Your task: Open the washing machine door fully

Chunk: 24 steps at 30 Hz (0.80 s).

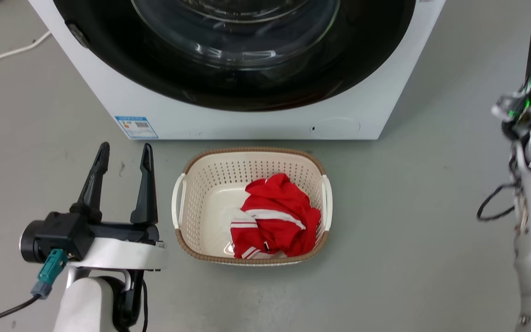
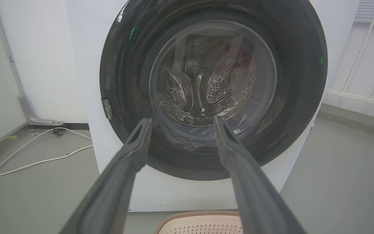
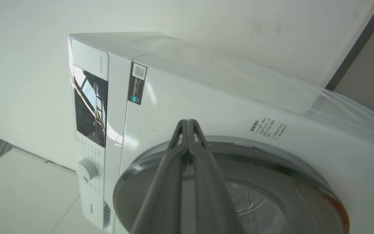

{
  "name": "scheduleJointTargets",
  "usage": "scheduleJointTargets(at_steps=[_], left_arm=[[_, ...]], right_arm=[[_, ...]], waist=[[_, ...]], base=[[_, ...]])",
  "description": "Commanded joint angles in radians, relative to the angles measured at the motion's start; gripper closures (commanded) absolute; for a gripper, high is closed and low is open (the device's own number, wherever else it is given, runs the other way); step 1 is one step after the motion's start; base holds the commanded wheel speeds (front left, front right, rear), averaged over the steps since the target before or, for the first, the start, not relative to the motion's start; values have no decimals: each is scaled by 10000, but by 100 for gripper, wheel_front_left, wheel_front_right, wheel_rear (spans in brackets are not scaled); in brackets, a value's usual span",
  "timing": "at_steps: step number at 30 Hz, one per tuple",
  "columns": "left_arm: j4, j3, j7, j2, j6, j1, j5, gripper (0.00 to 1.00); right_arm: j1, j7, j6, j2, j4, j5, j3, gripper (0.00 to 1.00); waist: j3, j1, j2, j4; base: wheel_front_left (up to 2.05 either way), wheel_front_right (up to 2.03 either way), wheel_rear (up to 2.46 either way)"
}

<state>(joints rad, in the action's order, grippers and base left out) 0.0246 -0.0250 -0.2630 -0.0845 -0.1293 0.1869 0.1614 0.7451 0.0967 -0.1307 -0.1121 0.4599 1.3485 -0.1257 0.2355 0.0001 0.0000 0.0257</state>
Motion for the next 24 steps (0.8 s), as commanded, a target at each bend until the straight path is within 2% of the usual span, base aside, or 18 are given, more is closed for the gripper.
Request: scheduleJointTargets(at_steps=[1, 12, 18, 24], left_arm=[[-60, 24, -26, -56, -25, 174, 20, 0], [-394, 69, -26, -344, -25, 940, 299, 0], [-354, 159, -26, -450, -15, 1190, 454, 0], [-363, 248, -26, -518, -15, 1300, 502, 0]], right_arm=[[442, -213, -2, -112, 252, -120, 12, 100], [4681, -3180, 0, -599, 3431, -1458, 335, 100], [6071, -4563, 0, -606, 4491, -2159, 504, 100], [6947, -5416, 0, -525, 5349, -3039, 663, 100]], waist=[[352, -1, 0, 66], [1500, -1, 0, 52], [1771, -1, 0, 107], [1994, -1, 0, 182]], base=[[0, 0, 0], [0, 0, 0], [0, 0, 0], [0, 0, 0]])
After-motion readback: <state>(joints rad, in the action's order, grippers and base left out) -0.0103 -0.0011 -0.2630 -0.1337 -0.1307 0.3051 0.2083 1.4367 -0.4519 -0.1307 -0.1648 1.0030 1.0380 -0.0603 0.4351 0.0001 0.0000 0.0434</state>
